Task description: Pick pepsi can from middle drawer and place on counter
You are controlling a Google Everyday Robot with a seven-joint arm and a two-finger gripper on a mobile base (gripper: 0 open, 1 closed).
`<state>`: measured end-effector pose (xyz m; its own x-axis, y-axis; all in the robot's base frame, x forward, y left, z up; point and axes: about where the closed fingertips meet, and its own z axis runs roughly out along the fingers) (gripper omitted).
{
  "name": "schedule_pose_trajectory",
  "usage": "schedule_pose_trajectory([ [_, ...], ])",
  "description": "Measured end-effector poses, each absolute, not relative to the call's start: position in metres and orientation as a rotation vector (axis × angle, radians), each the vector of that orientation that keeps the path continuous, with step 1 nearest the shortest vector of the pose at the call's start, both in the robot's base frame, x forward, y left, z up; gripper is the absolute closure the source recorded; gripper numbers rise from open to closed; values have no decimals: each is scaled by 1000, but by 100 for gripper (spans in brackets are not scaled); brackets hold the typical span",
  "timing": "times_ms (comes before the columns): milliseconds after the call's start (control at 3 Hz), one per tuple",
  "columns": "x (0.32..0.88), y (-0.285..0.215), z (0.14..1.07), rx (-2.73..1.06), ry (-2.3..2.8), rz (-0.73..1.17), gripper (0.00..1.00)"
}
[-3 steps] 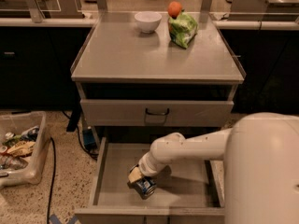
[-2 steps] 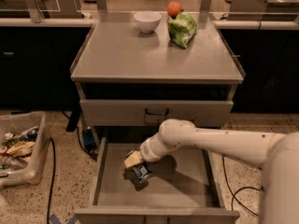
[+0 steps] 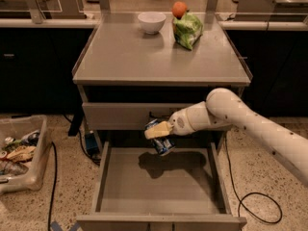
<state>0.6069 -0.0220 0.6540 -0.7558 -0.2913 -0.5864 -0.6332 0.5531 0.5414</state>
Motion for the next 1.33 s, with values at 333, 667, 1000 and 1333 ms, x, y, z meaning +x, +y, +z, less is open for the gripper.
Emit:
schedule_pose_trajectory([
  [333, 609, -23, 656, -800, 2328, 1051, 100],
  [667, 608, -21, 663, -810, 2317, 1051, 100],
  [1000, 616, -21, 694, -809, 2297, 1073, 100],
  [1333, 637, -26, 747, -796, 2258, 1108, 100],
])
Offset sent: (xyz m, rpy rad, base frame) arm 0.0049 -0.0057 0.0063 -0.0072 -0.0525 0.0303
